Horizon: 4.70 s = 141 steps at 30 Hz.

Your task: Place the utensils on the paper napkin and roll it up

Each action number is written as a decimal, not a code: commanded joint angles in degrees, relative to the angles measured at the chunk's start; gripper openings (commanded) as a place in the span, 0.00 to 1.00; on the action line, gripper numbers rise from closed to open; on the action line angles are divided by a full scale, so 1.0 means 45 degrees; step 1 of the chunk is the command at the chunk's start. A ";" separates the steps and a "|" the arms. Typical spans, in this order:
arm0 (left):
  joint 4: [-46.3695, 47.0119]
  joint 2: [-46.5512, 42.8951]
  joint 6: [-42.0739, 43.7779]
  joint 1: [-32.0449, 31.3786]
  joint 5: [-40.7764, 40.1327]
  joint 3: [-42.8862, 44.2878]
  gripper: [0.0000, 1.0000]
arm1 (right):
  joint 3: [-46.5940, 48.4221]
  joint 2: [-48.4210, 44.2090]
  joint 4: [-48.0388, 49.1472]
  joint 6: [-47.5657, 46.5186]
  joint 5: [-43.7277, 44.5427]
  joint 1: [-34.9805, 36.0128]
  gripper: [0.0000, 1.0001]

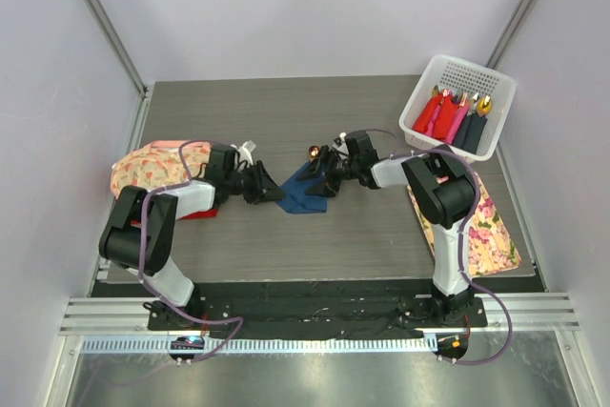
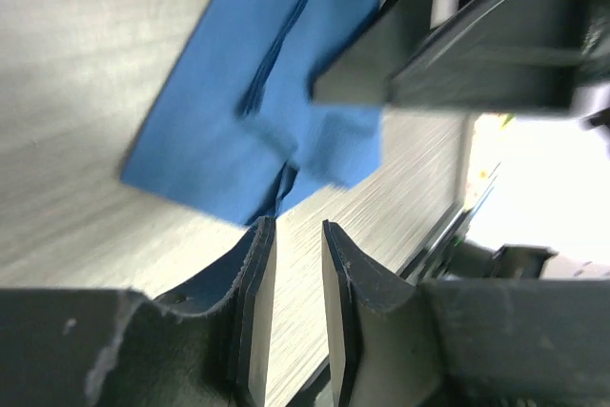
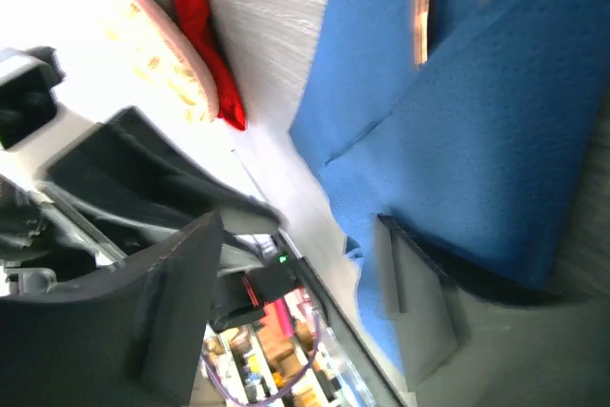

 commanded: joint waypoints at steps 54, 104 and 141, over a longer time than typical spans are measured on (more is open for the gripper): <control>0.0576 0.2815 -0.0443 -0.0690 -0.1667 0.1624 0.01 | -0.1154 -0.1002 -0.1306 -0.3394 0.0386 -0.0113 0.17; 0.0127 0.2833 -0.0365 -0.1511 -0.1824 0.1604 0.00 | 0.2028 -0.1548 -0.5036 -0.5172 0.3433 -0.0054 0.11; 0.1746 0.1371 -0.0442 -0.1433 -0.0985 0.1175 0.18 | 0.2478 0.0366 -0.6090 -0.5523 0.5172 0.0531 0.04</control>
